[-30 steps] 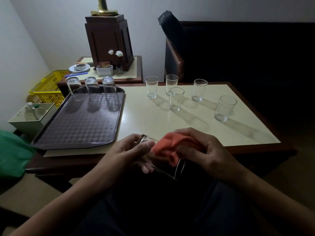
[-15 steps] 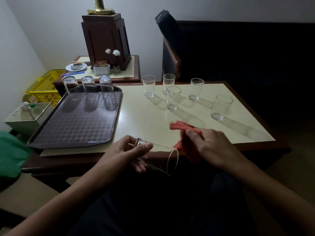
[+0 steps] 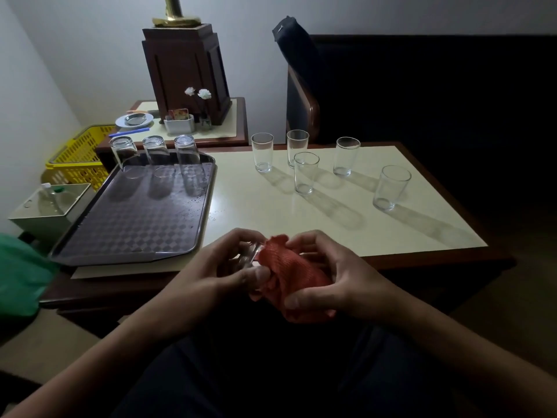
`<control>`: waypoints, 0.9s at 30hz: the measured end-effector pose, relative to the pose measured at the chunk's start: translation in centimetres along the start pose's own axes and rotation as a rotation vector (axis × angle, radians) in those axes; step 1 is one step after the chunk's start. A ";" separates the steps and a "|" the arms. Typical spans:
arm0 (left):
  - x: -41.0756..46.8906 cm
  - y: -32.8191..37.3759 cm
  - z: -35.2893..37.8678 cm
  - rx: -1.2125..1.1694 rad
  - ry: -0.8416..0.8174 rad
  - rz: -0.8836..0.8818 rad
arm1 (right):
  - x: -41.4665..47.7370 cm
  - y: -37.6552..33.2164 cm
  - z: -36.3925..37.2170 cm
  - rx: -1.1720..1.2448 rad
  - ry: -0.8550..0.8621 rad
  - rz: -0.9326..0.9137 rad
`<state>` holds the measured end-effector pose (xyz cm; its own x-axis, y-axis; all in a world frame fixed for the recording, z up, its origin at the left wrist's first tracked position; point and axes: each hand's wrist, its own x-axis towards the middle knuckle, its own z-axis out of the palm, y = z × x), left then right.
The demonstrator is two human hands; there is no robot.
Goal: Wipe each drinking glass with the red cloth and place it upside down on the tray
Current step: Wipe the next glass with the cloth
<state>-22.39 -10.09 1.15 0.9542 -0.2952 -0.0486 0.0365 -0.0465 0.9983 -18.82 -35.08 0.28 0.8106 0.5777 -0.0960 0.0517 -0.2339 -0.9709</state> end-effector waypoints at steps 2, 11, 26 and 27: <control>-0.3 0.1 0.0 0.018 -0.007 0.060 | 0.4 0.5 0.4 0.208 -0.068 0.108; 0.1 -0.6 0.5 0.027 0.159 -0.017 | 0.4 0.5 -0.3 -0.404 0.097 0.073; -0.3 0.4 0.1 -0.166 0.013 0.043 | 0.6 0.5 0.3 0.671 -0.114 0.238; -0.4 0.4 0.2 -0.087 -0.020 0.113 | 0.6 0.4 0.1 0.837 -0.193 0.339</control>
<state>-22.86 -10.18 1.56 0.9476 -0.3130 0.0646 -0.0446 0.0706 0.9965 -18.40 -34.74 -0.23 0.5901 0.7194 -0.3664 -0.6705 0.1839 -0.7187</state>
